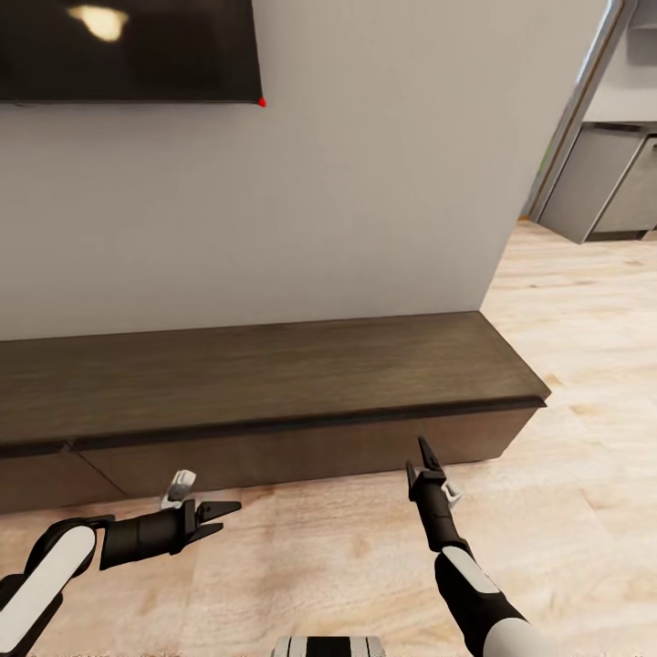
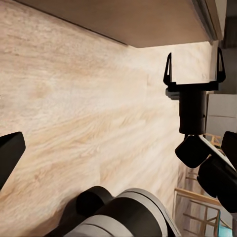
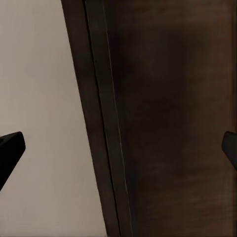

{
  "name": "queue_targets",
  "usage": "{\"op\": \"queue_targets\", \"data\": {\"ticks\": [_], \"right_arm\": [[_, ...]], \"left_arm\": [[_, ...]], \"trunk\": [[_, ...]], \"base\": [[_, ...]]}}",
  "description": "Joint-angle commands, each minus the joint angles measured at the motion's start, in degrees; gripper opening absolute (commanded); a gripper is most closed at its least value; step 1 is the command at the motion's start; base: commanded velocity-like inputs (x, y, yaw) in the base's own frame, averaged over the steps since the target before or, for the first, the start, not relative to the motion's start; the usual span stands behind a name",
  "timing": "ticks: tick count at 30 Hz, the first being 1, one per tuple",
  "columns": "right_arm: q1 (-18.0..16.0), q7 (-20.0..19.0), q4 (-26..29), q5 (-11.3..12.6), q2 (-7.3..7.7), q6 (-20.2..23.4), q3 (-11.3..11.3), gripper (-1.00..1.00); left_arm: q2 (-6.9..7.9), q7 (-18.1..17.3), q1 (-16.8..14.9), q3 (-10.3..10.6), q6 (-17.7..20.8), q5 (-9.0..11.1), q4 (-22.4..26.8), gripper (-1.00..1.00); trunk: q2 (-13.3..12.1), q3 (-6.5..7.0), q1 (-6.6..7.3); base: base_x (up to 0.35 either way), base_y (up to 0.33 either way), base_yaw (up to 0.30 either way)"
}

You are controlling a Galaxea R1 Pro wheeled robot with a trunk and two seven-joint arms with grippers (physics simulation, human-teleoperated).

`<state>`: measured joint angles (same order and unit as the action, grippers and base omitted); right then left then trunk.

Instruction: Place each of the two pumpkins and all three candles from the living room inside a cabinet in the living room (use any cabinet), then make sure every cabinet is closed, and position the cauldron so it is next to a table in the living room.

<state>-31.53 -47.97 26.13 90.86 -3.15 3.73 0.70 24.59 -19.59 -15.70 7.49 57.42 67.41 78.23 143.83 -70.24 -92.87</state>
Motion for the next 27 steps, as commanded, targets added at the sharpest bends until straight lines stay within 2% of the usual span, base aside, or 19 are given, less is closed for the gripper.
{"op": "queue_targets", "data": {"ticks": [1,10,14,23,27], "right_arm": [[0.0,-0.4,0.0,0.6,-0.01,0.4,0.1,1.0],[-0.1,-0.9,0.1,0.4,-0.15,0.4,0.3,1.0],[-0.1,-1.5,0.1,-1.2,-0.26,0.4,0.3,1.0],[-0.1,-2.1,0.1,-2.1,-0.28,0.4,0.3,1.0],[0.0,-2.1,0.1,-2.1,-0.28,0.4,0.3,1.0]], "left_arm": [[0.03,-0.5,0.0,0.1,0.1,-0.3,0.0,1.0],[0.08,-0.5,0.0,0.6,0.1,0.3,0.0,1.0],[0.09,-0.5,0.0,1.5,0.1,0.3,0.0,1.0],[0.1,-0.5,0.0,1.6,0.1,0.4,0.0,1.0],[0.1,-0.5,0.0,1.6,0.1,0.4,0.0,1.0]], "trunk": [[0.0,-0.27,-0.01],[0.2,-2.26,-0.24],[0.2,-3.15,-0.35],[0.2,-3.15,-0.35],[0.2,-3.15,-0.35]], "base": [[0.0,0.0,0.0],[0.0,0.0,0.0],[0.0,0.0,0.0],[0.005,0.0,0.0],[0.162,0.0,0.0]]}}
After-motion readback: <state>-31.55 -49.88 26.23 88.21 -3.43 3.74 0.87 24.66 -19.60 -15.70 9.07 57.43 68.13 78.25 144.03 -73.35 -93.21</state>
